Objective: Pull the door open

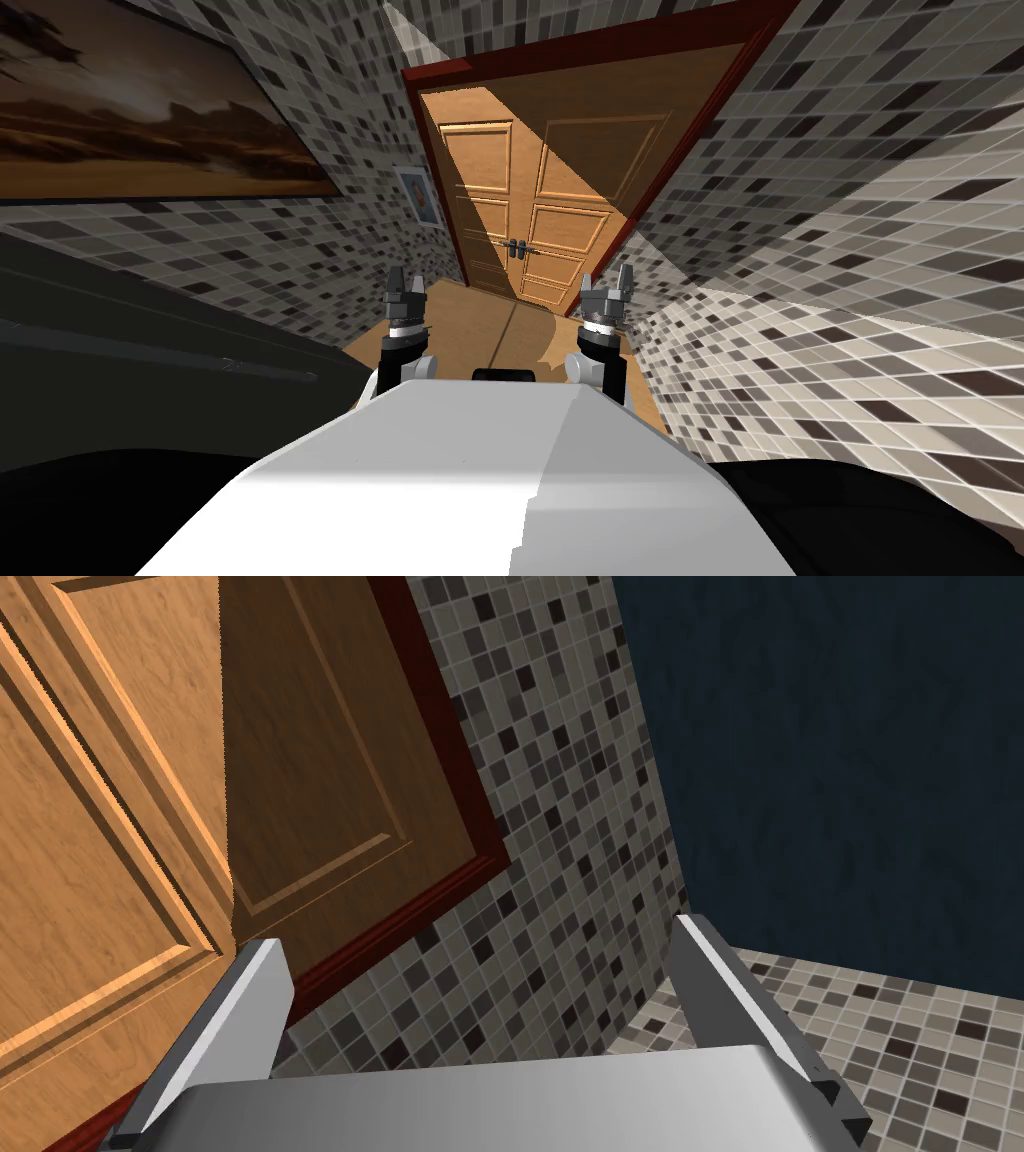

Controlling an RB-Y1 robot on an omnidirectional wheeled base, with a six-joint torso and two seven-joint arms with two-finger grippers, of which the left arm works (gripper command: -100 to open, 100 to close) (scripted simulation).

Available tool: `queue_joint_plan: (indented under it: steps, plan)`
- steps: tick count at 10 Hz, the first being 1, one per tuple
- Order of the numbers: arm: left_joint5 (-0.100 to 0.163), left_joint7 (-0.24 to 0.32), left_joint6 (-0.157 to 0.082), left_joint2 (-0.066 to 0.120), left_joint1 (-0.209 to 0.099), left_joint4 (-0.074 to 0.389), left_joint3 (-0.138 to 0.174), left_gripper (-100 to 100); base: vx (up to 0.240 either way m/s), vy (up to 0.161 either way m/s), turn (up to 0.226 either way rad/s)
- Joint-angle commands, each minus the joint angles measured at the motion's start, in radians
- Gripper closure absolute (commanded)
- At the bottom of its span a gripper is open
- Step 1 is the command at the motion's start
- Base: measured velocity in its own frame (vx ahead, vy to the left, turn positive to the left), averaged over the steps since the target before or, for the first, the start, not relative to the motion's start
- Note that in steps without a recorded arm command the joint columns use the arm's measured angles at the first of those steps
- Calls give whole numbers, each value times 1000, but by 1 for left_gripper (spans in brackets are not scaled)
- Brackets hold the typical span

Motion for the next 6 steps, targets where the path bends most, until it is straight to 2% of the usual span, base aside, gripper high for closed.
queue_joint_plan:
  steps: [1,6]
  plan:
    - [6,9,2,16,-14,29,0,-100,69,71,-122]
    - [28,43,7,70,-68,139,2,-100,130,-35,-71]
